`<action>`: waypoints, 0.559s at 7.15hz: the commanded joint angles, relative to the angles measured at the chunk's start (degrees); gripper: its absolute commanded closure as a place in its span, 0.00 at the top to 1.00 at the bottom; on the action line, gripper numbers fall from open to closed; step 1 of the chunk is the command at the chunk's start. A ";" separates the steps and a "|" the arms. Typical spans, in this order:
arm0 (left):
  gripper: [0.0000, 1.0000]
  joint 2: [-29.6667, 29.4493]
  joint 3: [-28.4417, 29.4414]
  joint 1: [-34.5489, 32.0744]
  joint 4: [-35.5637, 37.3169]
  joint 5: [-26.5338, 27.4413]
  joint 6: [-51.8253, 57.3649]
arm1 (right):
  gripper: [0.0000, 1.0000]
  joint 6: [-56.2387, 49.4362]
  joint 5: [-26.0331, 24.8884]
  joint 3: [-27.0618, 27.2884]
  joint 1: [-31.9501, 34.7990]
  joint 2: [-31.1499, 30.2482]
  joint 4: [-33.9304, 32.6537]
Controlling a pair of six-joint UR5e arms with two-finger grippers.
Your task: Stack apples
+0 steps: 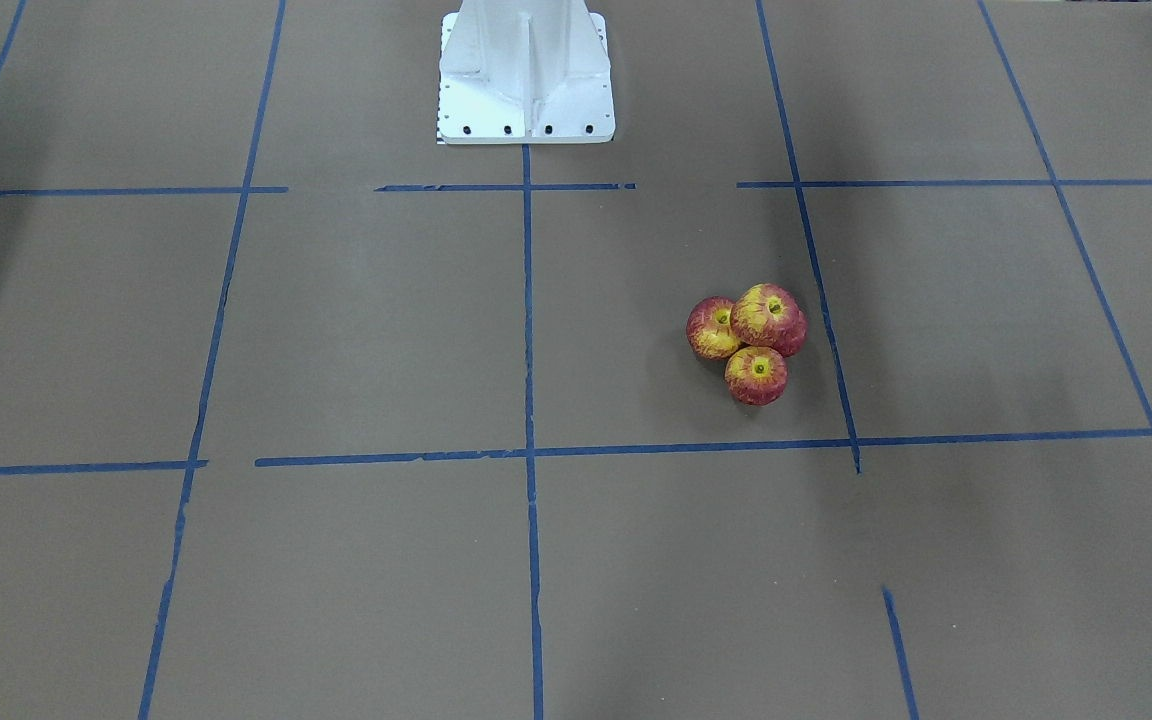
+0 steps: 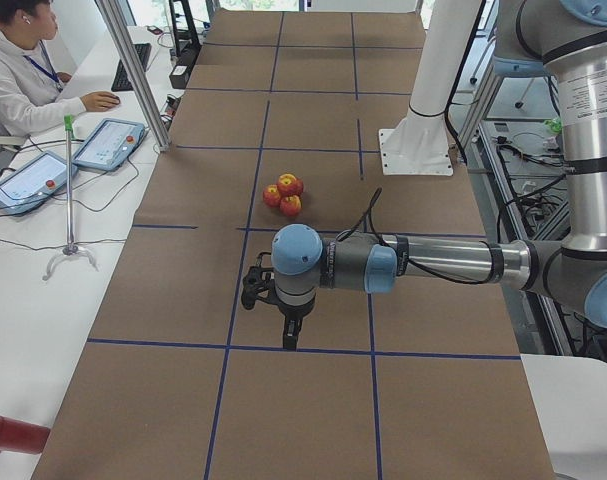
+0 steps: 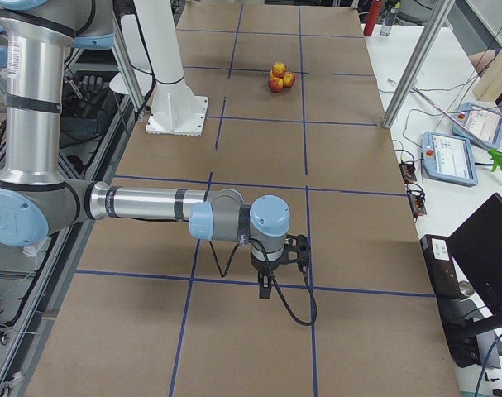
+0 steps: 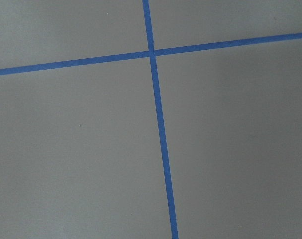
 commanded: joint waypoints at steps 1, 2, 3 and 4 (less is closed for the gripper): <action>1.00 -0.04 0.44 -0.10 -0.54 -1.40 -0.43 | 1.00 0.00 0.00 0.00 0.00 0.00 0.00; 1.00 -0.39 0.53 -0.11 -0.46 -1.66 -0.43 | 1.00 0.00 0.00 0.00 0.00 0.00 0.00; 1.00 -0.65 0.62 -0.02 -0.55 -1.84 -0.43 | 1.00 0.00 0.00 0.00 0.00 0.00 0.00; 1.00 -0.65 1.14 -0.02 -0.55 -1.84 -0.43 | 1.00 0.00 0.00 0.00 0.00 0.00 0.00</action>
